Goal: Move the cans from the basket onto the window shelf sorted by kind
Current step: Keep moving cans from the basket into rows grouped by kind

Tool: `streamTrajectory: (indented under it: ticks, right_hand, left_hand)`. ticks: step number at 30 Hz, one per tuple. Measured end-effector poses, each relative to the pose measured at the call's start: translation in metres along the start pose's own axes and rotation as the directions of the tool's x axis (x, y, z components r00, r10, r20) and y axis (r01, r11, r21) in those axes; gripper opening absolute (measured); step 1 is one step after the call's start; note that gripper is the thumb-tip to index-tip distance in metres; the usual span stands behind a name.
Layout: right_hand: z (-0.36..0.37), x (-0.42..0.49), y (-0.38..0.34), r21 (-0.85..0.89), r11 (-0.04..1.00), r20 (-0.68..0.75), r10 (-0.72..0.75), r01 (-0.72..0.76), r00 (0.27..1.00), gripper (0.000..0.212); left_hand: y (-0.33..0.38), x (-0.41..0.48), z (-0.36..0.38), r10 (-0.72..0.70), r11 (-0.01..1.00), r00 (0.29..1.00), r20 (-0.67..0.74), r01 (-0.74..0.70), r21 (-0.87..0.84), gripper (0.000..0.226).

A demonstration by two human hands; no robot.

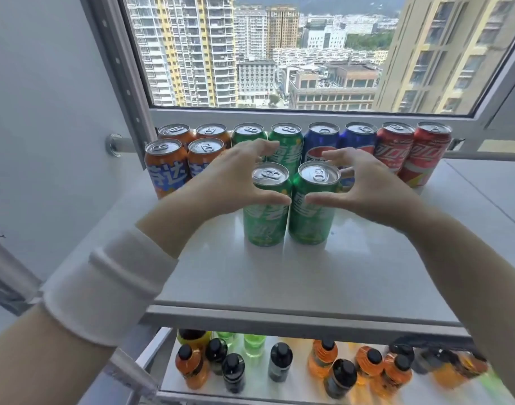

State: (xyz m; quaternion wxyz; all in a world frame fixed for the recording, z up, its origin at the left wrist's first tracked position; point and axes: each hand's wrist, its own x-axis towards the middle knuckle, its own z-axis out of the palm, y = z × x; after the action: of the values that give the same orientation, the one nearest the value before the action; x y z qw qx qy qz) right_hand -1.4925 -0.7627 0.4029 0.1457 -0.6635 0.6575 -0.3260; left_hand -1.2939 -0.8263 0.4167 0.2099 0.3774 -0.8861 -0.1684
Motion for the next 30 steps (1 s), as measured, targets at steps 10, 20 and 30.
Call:
streamTrajectory:
  ticks: [10, 20, 30]
  right_hand:
    - [-0.010, 0.019, -0.007, 0.021, 0.994, 0.055, 0.103, -0.104, 0.993, 0.071]
    - [-0.008, 0.052, -0.017, 0.062, 0.985, 0.062, 0.159, -0.163, 0.985, 0.060]
    - [0.009, 0.076, -0.023, 0.025, 0.988, 0.044, 0.154, -0.155, 0.987, 0.070]
  left_hand:
    - [-0.001, 0.026, -0.021, 0.096, 0.964, 0.971, 0.219, -0.145, 0.223, 0.073]
    - [-0.018, 0.050, -0.031, 0.039, 0.948, 0.978, 0.206, -0.102, 0.301, 0.066]
    - [-0.031, 0.065, -0.033, -0.005, 0.954, 0.983, 0.182, -0.050, 0.297, 0.070]
